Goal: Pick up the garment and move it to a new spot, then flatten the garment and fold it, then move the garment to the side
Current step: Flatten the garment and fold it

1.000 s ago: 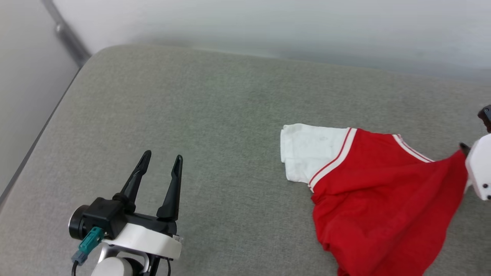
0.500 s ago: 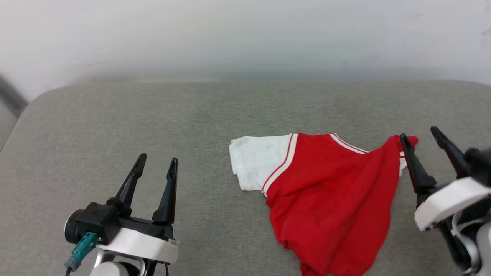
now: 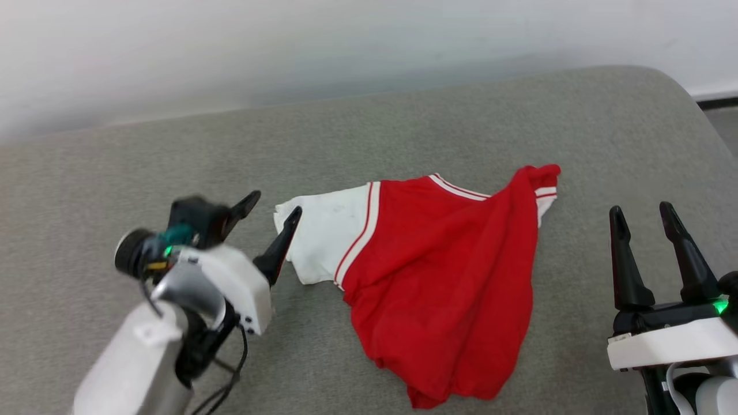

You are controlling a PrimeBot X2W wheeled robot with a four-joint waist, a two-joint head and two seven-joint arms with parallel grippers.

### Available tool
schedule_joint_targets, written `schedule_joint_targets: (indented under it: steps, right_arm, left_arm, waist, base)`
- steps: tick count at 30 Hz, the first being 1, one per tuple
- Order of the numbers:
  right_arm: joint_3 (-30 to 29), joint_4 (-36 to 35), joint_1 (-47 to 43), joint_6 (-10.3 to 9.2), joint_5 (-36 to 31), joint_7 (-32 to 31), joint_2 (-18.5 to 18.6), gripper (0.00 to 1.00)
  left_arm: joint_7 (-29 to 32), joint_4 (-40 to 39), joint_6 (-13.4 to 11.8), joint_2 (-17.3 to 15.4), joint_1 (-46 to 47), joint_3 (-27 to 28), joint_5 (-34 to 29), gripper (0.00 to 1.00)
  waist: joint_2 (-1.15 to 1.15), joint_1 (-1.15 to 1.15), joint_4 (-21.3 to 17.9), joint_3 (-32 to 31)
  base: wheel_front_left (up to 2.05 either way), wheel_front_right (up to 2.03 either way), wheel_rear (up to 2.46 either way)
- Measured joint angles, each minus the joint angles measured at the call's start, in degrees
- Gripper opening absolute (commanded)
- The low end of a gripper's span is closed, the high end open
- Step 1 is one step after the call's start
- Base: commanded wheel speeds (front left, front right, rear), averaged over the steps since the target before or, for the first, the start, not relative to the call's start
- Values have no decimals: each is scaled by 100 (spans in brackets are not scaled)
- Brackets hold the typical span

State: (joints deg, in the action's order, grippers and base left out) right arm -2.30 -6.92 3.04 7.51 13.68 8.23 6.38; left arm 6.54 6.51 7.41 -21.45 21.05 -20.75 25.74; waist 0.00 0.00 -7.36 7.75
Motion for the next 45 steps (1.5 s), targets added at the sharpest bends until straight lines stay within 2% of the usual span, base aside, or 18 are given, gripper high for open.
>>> schedule_joint_targets:
  steps: [4, 5, 8, 11, 15, 23, 24, 25, 35, 36, 37, 45]
  right_arm:
    - [32, 30, 77, 0, -1, 91, -43, 100]
    - [76, 79, 142, 0, -20, 142, -64, 100]
    - [142, 158, 198, 0, -41, 210, -99, 100]
    - [196, 216, 253, 0, -71, 292, -116, 100]
    - [246, 305, 286, 0, -114, 385, -152, 100]
    - [344, 446, 402, 0, -166, 486, -210, 100]
    - [368, 471, 403, 0, -176, 487, -220, 100]
    - [376, 491, 403, 0, -188, 490, -226, 100]
    - [269, 613, 399, 0, -320, 378, -193, 100]
    - [269, 613, 399, 0, -320, 378, -193, 100]
    - [242, 608, 396, 0, -328, 322, -157, 100]
    - [198, 589, 276, 0, -369, 125, -105, 100]
  left_arm:
    - [1228, 438, 9, -392, 979, -481, 556, 100]
    - [1958, 740, 9, -572, 1417, -705, 837, 100]
    - [2944, 1202, 9, -731, 1889, -876, 1274, 100]
    - [3597, 1546, 9, -929, 2331, -1026, 1456, 100]
    - [3979, 1898, 9, -1039, 2585, -1112, 1588, 100]
    - [3969, 2316, 9, -1055, 2688, -1319, 1568, 100]
    - [3961, 2326, 9, -1055, 2686, -1326, 1603, 24]
    - [3917, 2338, 9, -1063, 2685, -1321, 1636, 0]
    - [2170, 2435, -214, -1349, 2236, -789, 1579, 0]
    - [2170, 2435, -214, -1349, 2236, -789, 1579, 0]
    - [1823, 2435, -261, -1433, 2157, -626, 1588, 0]
    - [1169, 2316, -504, -1663, 1755, -231, 1733, 0]
  waist:
    - [0, 0, -208, 232]
    - [0, 0, -318, 347]
    - [0, 0, -490, 508]
    - [0, 0, -650, 672]
    - [0, 0, -813, 903]
    - [0, 1, -952, 1243]
    - [0, 0, -947, 1258]
    - [0, 1, -935, 1264]
    - [0, 1, -617, 1042]
    - [0, 1, -617, 1042]
    - [0, 1, -518, 963]
    - [0, 1, -150, 659]
  base:
    - [0, 0, 0]
    - [0, 0, 0]
    - [0, 0, 0]
    - [0, 0, 0]
    - [0, 0, 0]
    - [0, 0, 0]
    - [0, 0, 0]
    - [0, 0, 0]
    - [0, 0, 0]
    - [0, 0, 0]
    - [0, 0, 0]
    - [0, 0, 0]
